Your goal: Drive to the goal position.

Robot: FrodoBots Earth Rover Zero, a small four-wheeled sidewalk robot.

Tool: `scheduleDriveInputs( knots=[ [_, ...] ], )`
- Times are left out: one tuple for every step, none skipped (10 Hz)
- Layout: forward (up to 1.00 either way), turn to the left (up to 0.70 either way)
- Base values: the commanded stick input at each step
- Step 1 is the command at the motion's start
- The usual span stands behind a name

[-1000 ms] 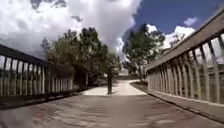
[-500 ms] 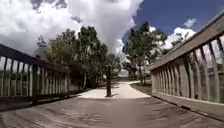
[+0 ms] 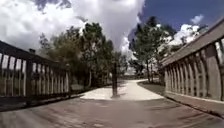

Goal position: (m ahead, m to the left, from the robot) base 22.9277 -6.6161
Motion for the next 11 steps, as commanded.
scheduleDriveInputs(
  knots=[
    [0.85, 0.00],
    [0.85, 0.00],
    [0.85, 0.00],
    [0.85, 0.00],
    [0.85, 0.00],
    [0.85, 0.00],
    [0.85, 0.00],
    [0.85, 0.00],
    [0.85, -0.16],
    [0.85, -0.33],
    [0.85, -0.34]
  ],
)
